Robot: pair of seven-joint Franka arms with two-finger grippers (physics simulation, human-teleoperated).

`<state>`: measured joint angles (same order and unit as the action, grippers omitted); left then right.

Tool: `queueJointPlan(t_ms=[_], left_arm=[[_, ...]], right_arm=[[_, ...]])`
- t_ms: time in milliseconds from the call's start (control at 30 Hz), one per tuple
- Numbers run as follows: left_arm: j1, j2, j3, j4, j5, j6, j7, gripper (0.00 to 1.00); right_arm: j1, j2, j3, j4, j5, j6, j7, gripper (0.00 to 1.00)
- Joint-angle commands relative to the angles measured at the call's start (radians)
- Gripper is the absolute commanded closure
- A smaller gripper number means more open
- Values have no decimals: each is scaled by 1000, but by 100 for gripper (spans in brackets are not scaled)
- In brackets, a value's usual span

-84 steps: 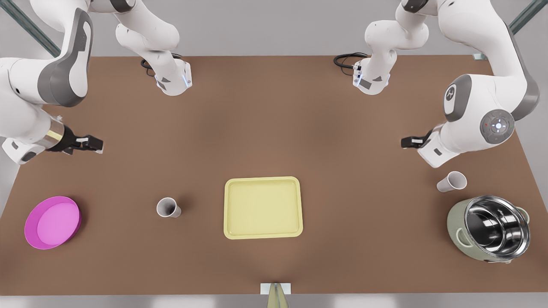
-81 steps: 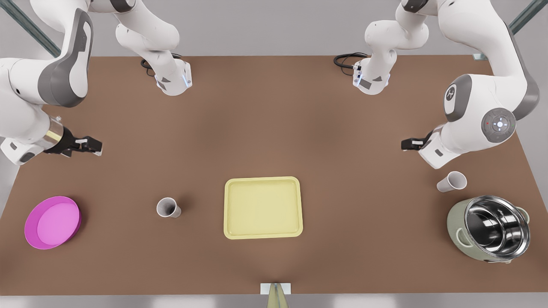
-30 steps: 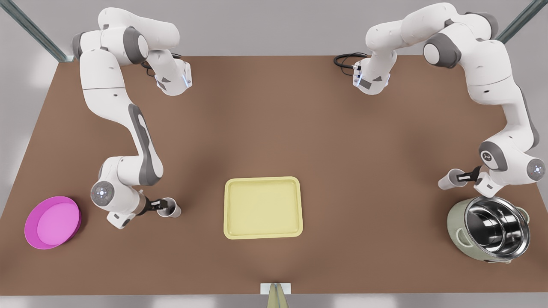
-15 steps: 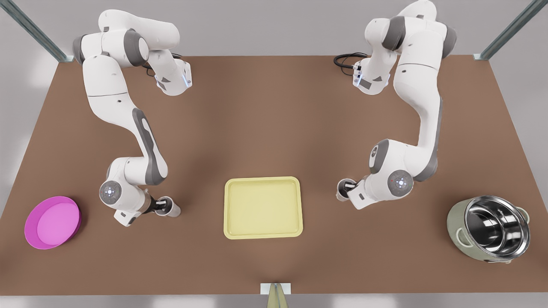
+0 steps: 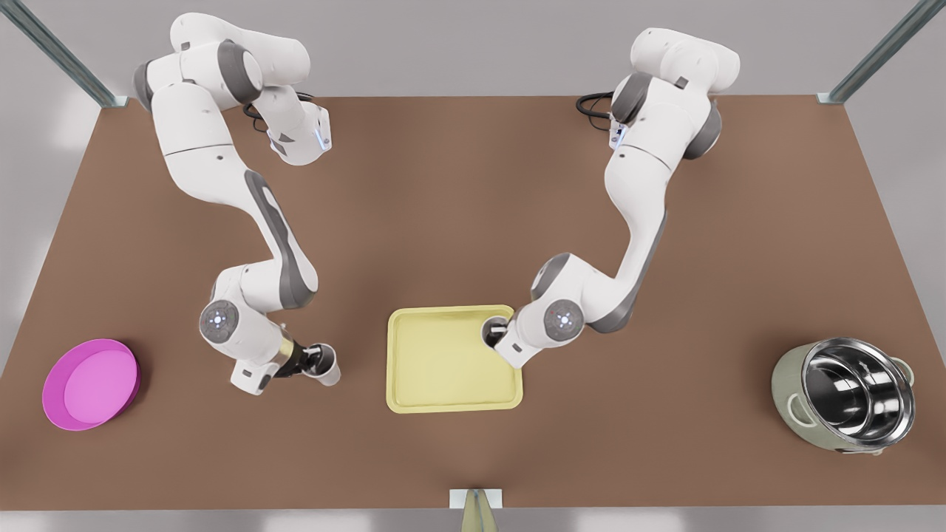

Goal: Use both arms to respectively pick up the white IKEA cups from the middle-left and middle-right positions, then place the white IKEA cups onto the middle-middle tray, ensuring that the cups remain upright and do not tip over

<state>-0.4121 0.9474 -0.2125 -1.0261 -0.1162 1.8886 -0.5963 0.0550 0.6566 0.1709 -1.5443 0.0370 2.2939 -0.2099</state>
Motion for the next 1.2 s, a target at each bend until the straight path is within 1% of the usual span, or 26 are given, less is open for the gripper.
queueJointPlan(t_ms=[0, 167, 367, 400, 433, 467, 500, 533, 567, 600, 667, 800, 833, 867, 900, 967, 1000, 1033, 1067, 1100, 1133, 1167], left_arm=[[-1, 13, -18, 0, -2, 61, -456, 74], [-1, 34, -18, -17, 1, 175, -448, 74], [-4, 34, -18, -49, 9, 215, -448, 73], [-8, 34, -18, -52, 9, 215, -448, 67], [-10, 36, -18, -54, 9, 215, -448, 49], [-10, 34, -18, -55, 30, 215, -448, 19], [-10, 33, -18, -55, 30, 215, -448, 14], [-10, 33, -18, -57, 29, 213, -450, 13], [-10, 30, -18, -61, 29, 208, -450, 5], [-8, 25, -19, -69, 29, 201, -451, 0], [-7, 4, -24, -75, 30, 138, -451, 0], [-1, 4, -28, -75, 30, 132, -450, 0], [1, -2, -28, -75, 30, 98, -448, 0], [15, -33, -28, -72, 30, 0, -447, 0], [19, -90, -22, -62, 32, -139, -450, 0], [73, -258, -21, -54, 41, -397, -451, 0], [127, -326, -24, -45, 90, -491, -445, 0], [177, -384, -24, -43, 159, -523, -439, 0], [210, -426, -22, -40, 236, -614, -234, 0], [259, -433, -22, -38, 245, -669, -48, 0], [297, -475, -18, -49, 244, -677, 87, 0], [283, -567, 51, -158, 239, -651, 263, 0]], right_arm=[[2, 5, 19, 16, -3, 4, -25, 79], [51, 23, 35, 55, 30, 5, -22, 79], [118, 57, 59, 87, 76, 7, -29, 79], [129, 57, 62, 87, 76, 7, -31, 79], [149, 57, 62, 89, 76, 7, -28, 79], [169, 58, 62, 98, 76, 7, -20, 79], [181, 72, 62, 104, 75, 7, -28, 79], [193, 74, 62, 104, 73, 7, -26, 79], [198, 83, 62, 104, 73, 9, -25, 79], [206, 89, 62, 102, 72, 27, -25, 79], [207, 107, 62, 102, 70, 48, -25, 79], [206, 138, 62, 99, 70, 62, -34, 79], [206, 149, 62, 99, 70, 62, -34, 79], [207, 153, 62, 98, 70, 62, -36, 79], [209, 164, 62, 99, 70, 64, -36, 79], [213, 167, 62, 99, 70, 68, -36, 79], [215, 167, 62, 99, 72, 71, -32, 79], [215, 167, 62, 99, 73, 73, -29, 0], [215, 167, 62, 99, 73, 78, -32, 0], [215, 167, 62, 101, 73, 78, -32, 0], [215, 167, 62, 101, 73, 79, -32, 0], [215, 167, 64, 101, 73, 79, -31, 0]])
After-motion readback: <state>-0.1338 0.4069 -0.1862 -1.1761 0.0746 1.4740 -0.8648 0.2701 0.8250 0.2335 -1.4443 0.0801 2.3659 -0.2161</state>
